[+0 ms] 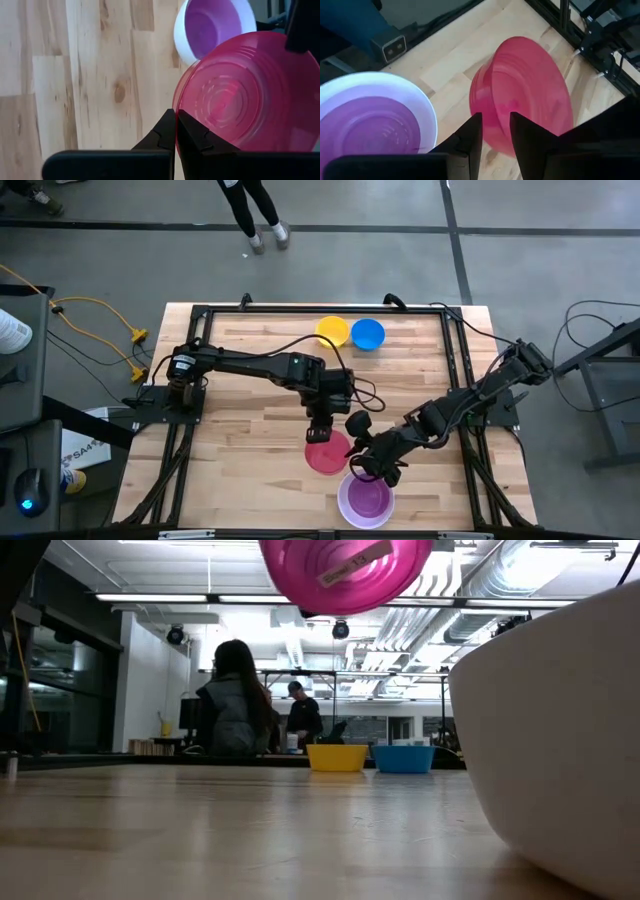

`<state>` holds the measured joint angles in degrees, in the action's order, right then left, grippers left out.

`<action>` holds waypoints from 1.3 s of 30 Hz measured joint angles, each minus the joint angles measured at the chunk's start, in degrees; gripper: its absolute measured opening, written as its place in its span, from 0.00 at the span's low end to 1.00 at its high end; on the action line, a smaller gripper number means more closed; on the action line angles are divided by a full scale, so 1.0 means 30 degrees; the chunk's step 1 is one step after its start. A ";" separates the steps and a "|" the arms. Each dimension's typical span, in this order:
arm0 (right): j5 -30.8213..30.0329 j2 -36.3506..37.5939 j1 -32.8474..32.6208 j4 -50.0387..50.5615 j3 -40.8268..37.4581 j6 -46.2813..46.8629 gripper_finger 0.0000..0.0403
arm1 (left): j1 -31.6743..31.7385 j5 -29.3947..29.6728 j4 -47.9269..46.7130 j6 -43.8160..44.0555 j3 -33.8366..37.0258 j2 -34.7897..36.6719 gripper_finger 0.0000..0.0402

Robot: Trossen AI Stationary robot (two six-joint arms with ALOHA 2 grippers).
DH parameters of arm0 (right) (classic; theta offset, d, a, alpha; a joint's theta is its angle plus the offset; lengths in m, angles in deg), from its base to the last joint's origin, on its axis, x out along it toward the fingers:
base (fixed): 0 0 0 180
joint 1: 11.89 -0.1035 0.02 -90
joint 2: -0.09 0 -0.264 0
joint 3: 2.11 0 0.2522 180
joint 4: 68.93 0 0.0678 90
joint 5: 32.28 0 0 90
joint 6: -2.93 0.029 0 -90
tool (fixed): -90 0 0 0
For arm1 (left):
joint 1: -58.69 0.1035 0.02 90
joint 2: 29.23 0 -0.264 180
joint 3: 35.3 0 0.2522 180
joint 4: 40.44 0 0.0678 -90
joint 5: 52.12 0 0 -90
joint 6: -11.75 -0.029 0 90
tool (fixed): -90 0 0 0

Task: Nest bowls inside each other
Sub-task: Stack the red bowl on the violet bowl

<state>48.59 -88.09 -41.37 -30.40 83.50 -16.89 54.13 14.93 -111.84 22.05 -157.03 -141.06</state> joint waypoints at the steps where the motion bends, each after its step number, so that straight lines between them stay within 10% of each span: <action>1: 0.0154 0.0000 0.0017 -0.0099 0.0000 0.0000 0.23 | 0.0000 -0.0118 0.0088 0.0010 0.0000 0.0000 0.00; 24: 0.1005 -0.0160 0.0140 -0.0522 0.0000 -0.0007 0.23 | 0.0000 -0.0330 0.0237 -0.0443 0.0007 0.0007 0.00; 39: 0.2871 -0.0153 0.0513 -0.1324 0.0000 -0.0503 0.03 | -0.0257 -0.0452 0.0239 -0.1268 0.0007 0.0007 0.00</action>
<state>57.20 -88.55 -39.84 -34.37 83.50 -18.39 53.36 13.57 -111.12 18.25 -157.00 -141.04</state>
